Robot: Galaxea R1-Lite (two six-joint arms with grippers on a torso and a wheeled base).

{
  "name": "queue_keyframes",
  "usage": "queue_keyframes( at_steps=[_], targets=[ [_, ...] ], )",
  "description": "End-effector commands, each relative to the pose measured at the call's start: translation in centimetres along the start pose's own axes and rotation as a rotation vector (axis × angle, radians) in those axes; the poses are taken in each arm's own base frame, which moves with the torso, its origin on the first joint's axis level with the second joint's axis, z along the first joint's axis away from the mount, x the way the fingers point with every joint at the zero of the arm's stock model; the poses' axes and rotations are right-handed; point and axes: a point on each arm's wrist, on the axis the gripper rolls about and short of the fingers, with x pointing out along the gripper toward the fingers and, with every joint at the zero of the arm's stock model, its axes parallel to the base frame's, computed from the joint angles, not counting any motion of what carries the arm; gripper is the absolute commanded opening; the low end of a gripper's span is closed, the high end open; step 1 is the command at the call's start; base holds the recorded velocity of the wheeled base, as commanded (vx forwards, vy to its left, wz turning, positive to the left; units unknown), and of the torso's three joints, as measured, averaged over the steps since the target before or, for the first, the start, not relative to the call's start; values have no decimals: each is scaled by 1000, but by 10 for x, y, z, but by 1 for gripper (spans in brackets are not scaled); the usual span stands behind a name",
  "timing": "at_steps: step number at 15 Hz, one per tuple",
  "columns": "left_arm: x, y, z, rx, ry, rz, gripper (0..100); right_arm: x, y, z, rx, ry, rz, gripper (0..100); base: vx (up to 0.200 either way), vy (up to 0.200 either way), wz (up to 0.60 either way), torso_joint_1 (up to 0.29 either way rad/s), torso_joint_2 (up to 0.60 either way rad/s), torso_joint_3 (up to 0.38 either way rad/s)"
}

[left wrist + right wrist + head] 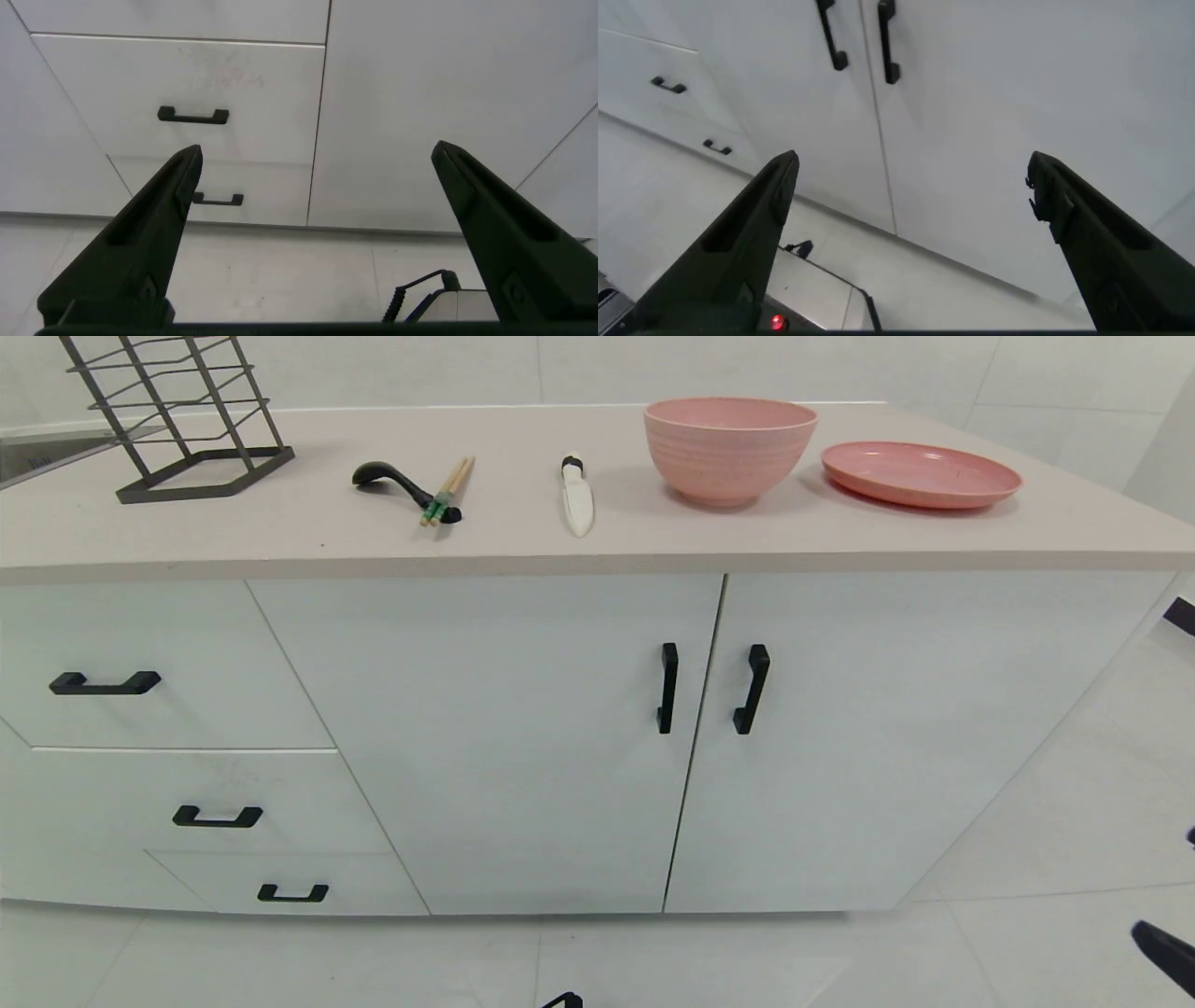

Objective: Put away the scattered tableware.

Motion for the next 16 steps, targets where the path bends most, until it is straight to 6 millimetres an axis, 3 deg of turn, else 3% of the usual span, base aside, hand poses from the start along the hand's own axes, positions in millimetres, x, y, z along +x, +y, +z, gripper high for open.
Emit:
queue_keyframes(
  at_steps=[1, 2, 3, 8, 11, 13, 16],
  targets=[
    [0, 0, 0, -2, -1, 1, 100, 36, -9, 3, 22, 95, 68, 100, 0, 0, 0, 0, 0, 0],
    [0, 0, 0, -1, -3, 0, 100, 56, -14, 5, -11, 82, 108, 100, 0, 0, 0, 0, 0, 0],
    [0, 0, 0, 2, -1, 1, 100, 63, -17, 4, -27, 76, 124, 100, 0, 0, 0, 0, 0, 0],
    [0, 0, 0, 27, 0, -13, 100, 76, -19, -17, -71, 53, 221, 100, 0, 0, 0, 0, 0, 0],
    [0, 0, 0, 25, -1, -12, 100, 109, -27, -18, -121, -18, 280, 100, 0, 0, 0, 0, 0, 0],
    [0, 0, 0, 19, -3, -13, 100, 143, -37, -31, -151, -52, 359, 100, 0, 0, 0, 0, 0, 0],
    [0, -1, 1, 27, -15, -40, 100, 161, -38, -36, -189, -50, 418, 100, 0, 0, 0, 0, 0, 0]
  ],
)
